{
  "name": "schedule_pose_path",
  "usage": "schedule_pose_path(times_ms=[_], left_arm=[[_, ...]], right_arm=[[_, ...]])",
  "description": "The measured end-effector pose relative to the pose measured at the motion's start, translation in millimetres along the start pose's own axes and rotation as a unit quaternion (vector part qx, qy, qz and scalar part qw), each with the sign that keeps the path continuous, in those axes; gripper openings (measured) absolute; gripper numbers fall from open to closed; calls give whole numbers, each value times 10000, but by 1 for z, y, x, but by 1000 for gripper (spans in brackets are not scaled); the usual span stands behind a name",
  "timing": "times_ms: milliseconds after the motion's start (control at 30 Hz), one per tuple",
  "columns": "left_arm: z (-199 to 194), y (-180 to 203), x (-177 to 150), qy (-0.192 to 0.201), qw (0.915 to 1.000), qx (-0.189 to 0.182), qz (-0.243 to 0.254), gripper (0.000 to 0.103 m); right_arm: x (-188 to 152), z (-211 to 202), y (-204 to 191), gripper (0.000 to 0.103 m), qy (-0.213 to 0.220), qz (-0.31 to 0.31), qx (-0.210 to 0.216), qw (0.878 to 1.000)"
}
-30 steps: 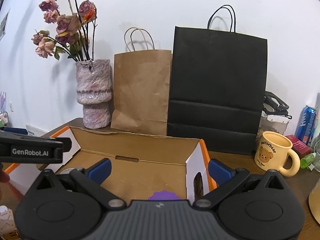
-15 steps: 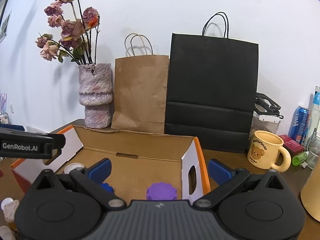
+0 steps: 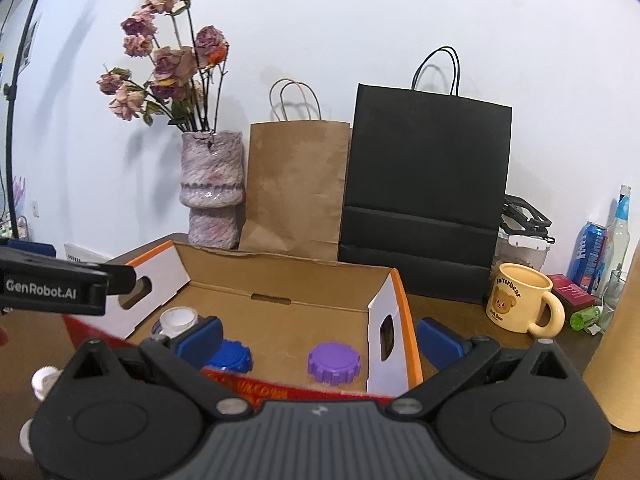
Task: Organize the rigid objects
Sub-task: 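Move both tools back toward the remaining items on the table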
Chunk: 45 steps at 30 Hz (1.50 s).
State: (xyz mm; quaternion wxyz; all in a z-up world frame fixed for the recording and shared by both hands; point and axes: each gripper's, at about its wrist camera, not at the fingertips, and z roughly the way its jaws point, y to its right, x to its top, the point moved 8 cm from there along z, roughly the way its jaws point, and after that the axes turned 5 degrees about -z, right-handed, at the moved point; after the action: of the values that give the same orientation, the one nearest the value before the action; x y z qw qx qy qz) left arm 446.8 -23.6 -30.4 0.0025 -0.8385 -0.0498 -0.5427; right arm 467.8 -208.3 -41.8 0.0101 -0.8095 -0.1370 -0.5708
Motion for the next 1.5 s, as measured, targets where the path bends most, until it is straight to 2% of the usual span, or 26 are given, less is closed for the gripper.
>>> schedule_pose_path(times_ms=[700,1500], left_arm=[[-58,-22,-41,-221,9997,-15,60,103],[-89,-66,-77,-445,9989,135,60,103]], right_arm=[[-30,-69,-27,103,-96,-101,133,9998],[-65,-100,-52,103,-402,-104,129,9991]])
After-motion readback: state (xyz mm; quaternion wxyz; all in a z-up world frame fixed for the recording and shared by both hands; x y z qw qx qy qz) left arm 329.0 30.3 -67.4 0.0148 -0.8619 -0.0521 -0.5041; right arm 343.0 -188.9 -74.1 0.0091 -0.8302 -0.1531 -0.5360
